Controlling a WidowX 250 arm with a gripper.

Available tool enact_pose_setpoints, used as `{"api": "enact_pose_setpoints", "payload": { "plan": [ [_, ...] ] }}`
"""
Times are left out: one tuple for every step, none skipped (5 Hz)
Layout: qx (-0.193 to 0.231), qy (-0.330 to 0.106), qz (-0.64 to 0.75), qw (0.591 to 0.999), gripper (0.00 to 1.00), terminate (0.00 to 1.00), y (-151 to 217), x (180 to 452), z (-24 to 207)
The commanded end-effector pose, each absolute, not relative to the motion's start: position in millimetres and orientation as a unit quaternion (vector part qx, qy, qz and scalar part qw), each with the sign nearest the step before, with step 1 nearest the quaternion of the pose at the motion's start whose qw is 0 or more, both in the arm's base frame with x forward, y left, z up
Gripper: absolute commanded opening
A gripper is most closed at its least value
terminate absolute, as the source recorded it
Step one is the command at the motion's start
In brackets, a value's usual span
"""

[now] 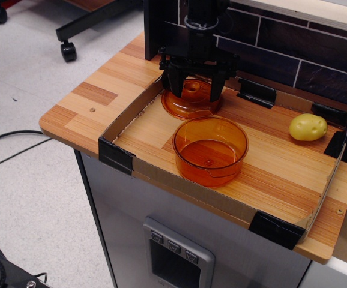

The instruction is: Put lid on pot

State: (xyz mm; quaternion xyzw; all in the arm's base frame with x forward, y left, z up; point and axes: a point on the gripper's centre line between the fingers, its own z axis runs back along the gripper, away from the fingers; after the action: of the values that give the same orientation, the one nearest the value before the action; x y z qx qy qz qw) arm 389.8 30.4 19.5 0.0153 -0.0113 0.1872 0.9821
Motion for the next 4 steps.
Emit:
{"api": "enact_pose_setpoints", "payload": {
  "plan": [
    [0.003,-0.037,0.187,0.982,0.00,0.00,34.6,399.1,41.2],
    [0.006,-0.042,0.189,0.981,0.00,0.00,32.9,399.2,45.1],
    [-0.002,-0.047,0.193,0.980,0.00,0.00,24.2,401.4,57.5],
    [-0.006,-0.051,0.186,0.981,0.00,0.00,6.0,401.5,73.9]
  ]
}}
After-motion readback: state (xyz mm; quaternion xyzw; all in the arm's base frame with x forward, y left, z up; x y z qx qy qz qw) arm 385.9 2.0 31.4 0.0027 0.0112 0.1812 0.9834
